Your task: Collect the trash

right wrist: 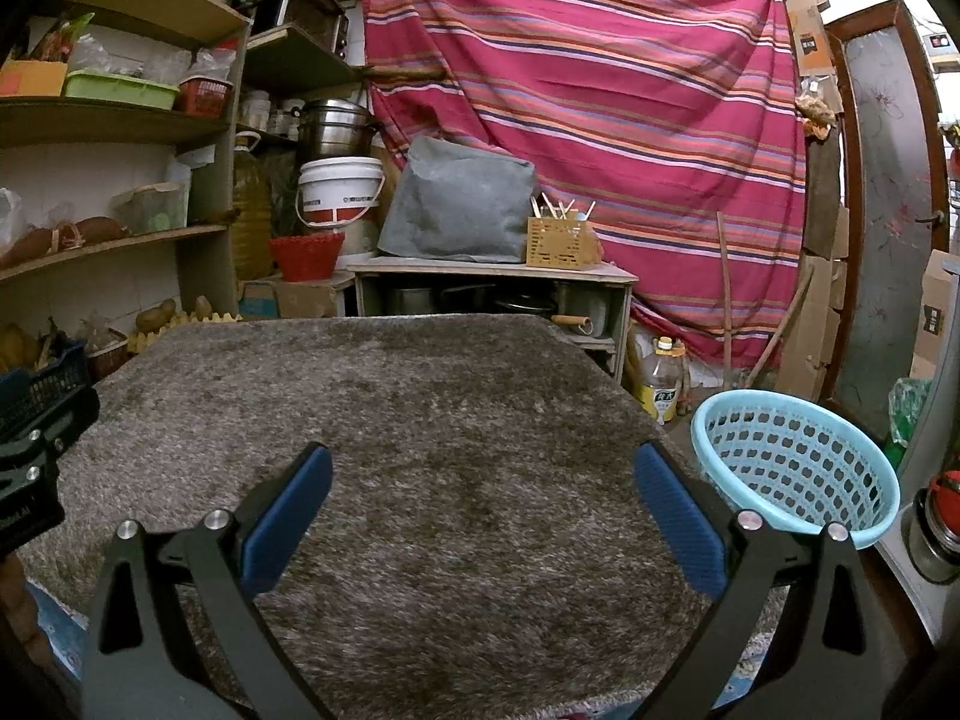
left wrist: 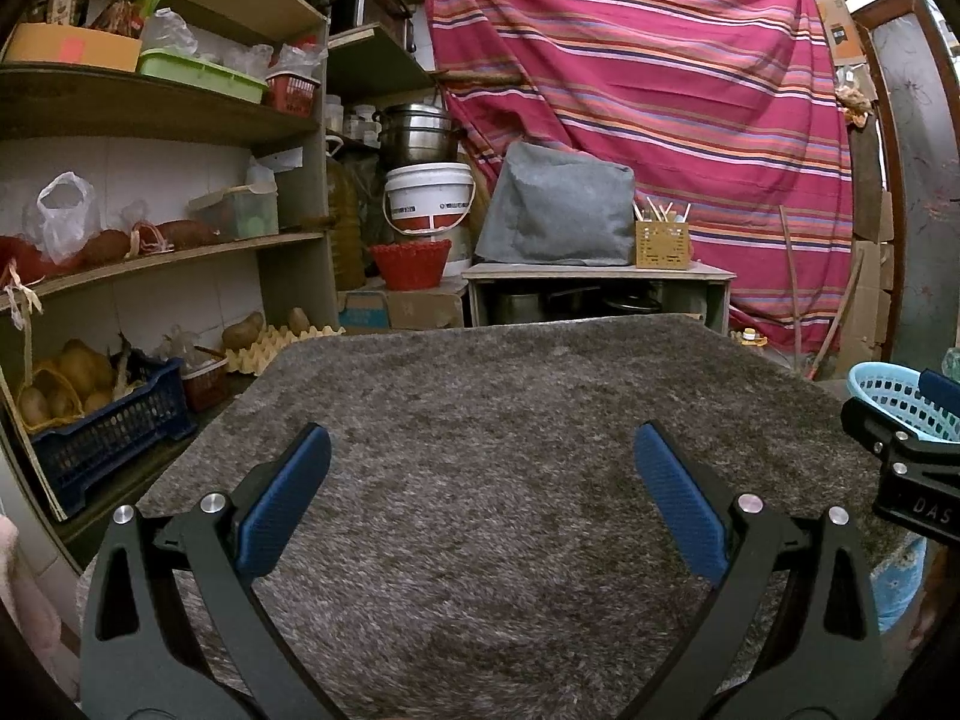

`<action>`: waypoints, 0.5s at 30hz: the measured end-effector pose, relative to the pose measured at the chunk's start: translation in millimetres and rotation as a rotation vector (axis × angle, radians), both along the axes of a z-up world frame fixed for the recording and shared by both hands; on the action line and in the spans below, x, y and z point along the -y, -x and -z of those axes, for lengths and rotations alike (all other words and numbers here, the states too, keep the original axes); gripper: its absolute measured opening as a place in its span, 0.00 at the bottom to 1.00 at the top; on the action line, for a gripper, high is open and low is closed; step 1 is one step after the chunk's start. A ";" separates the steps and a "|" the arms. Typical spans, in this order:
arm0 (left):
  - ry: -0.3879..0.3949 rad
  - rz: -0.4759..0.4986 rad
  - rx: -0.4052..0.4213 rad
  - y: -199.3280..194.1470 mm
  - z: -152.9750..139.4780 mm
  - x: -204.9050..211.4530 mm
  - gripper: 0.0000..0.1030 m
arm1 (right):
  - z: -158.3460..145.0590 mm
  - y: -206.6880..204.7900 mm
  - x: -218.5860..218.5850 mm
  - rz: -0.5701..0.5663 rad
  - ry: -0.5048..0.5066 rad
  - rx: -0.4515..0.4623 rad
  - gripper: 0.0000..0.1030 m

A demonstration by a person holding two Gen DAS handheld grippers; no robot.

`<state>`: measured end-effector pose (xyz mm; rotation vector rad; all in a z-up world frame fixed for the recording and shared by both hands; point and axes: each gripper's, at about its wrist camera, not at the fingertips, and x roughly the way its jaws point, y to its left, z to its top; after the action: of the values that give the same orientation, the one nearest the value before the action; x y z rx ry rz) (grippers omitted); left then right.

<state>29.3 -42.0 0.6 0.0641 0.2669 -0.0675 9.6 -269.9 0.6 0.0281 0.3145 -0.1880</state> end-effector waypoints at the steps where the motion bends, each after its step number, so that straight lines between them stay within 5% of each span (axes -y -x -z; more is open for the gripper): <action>1: 0.000 -0.002 0.001 0.4 -2.0 0.9 0.95 | 0.1 0.2 0.7 0.000 -0.001 0.000 0.96; 15: -0.005 -0.004 0.005 1.8 -5.0 2.6 0.95 | 0.8 0.9 1.7 0.001 -0.001 -0.003 0.96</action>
<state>27.5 -44.6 5.5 0.0690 0.2621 -0.0629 8.7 -271.6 -0.2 0.0289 0.3171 -0.1884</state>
